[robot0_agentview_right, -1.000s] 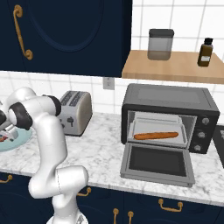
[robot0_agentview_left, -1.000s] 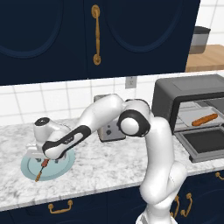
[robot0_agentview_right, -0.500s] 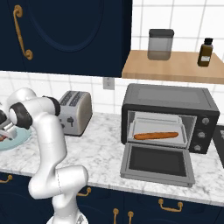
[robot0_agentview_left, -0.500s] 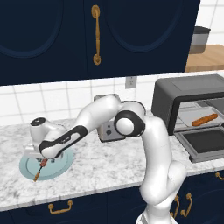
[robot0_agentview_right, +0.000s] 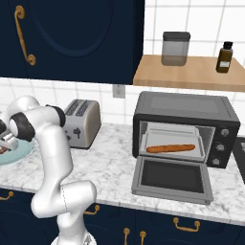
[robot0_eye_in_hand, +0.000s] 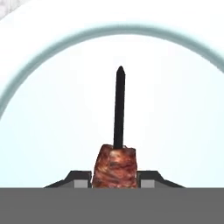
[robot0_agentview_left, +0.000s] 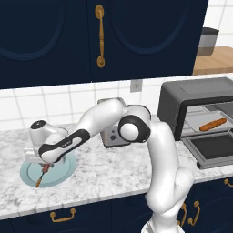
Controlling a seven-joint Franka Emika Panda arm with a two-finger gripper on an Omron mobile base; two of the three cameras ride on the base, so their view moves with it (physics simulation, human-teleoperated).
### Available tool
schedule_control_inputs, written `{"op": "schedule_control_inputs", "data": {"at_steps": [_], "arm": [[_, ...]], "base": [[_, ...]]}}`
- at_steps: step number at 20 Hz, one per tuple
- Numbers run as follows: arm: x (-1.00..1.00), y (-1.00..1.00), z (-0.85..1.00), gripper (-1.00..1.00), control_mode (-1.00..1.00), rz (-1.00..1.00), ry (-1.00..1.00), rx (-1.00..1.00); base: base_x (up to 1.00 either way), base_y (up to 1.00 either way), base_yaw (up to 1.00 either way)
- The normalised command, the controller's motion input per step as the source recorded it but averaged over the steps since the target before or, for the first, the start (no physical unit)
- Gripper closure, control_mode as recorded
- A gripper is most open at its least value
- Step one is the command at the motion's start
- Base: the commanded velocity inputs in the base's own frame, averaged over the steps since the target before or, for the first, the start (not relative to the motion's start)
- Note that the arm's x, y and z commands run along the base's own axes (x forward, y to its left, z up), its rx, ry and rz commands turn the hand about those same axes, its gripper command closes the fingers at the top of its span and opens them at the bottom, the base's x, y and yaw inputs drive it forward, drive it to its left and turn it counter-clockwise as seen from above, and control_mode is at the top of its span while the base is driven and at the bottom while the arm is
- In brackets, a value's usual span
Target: Pick up the kebab skewer and baguette bread, and place them inside the toaster oven. Close the toaster oven door and start by setting the timer.
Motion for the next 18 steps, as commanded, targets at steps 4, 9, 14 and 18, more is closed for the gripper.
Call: {"op": "schedule_control_inputs", "data": {"at_steps": [4,9,14,18], "arm": [[-0.39,-0.62,0.62,1.0,-1.0,-0.1,-0.02,0.0],[-0.66,-0.89,0.42,1.0,-1.0,-0.19,-0.02,0.0],[-0.46,-1.0,0.24,1.0,-1.0,-0.22,-0.07,0.03],[-0.29,-1.0,0.43,1.0,-1.0,-0.26,-0.02,0.07]], "base": [[0.0,0.0,0.0],[0.0,0.0,0.0],[0.0,0.0,0.0],[0.0,0.0,0.0]]}}
